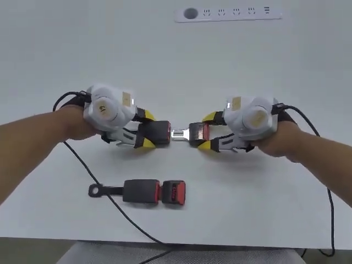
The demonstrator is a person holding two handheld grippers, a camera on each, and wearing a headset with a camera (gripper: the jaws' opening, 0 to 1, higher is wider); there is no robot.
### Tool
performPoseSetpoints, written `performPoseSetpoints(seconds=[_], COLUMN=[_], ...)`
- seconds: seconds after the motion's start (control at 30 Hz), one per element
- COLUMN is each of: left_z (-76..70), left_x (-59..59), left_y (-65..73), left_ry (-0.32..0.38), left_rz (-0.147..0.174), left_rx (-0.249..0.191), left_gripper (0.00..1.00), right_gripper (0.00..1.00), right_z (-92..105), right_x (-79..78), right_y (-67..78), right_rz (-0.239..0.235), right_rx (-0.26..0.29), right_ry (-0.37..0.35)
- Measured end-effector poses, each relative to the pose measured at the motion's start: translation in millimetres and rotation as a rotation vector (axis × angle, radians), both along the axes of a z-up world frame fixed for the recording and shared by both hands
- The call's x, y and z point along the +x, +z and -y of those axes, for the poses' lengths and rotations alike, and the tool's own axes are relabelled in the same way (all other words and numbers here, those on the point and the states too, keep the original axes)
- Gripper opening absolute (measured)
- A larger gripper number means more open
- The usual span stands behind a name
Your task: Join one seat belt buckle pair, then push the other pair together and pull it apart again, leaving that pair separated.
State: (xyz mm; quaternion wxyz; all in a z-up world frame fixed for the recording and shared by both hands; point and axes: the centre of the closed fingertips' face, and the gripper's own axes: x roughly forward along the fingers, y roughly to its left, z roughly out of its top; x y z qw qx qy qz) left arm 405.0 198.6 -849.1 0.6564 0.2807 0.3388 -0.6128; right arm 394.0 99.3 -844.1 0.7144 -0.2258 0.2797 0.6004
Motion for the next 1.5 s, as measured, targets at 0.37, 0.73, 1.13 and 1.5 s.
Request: performPoseSetpoints(seconds=[0.37,0.73,1.13,1.5], left_z=[1.6,2.7,2.1,2.0], left_x=[0.6,-0.2,-0.9,-0.4], left_y=[-0.2,0.1,1.1,1.4], left_ry=[0.023,-0.014,-0.028,-0.033], left_rz=[-0.004,-0.007,-0.009,-0.004], left_rx=[-0.021,0.001,0.026,0.031], left_gripper=[0.35,0.36,0.36,0.36], right_gripper=[0.35,0.35,0.35,0.36], right_z=[42.1,65.4,93.0,105.3], right_x=[-6.1,-11.4,-7.5,-4.0], right_y=[1.3,5.1,0.8,-4.2], right_rz=[-0.005,-0.008,-0.02,-0.035], right_rx=[0.021,0.022,-0.006,-0.036], right_ry=[-0.049,-0.05,-0.075,-0.092])
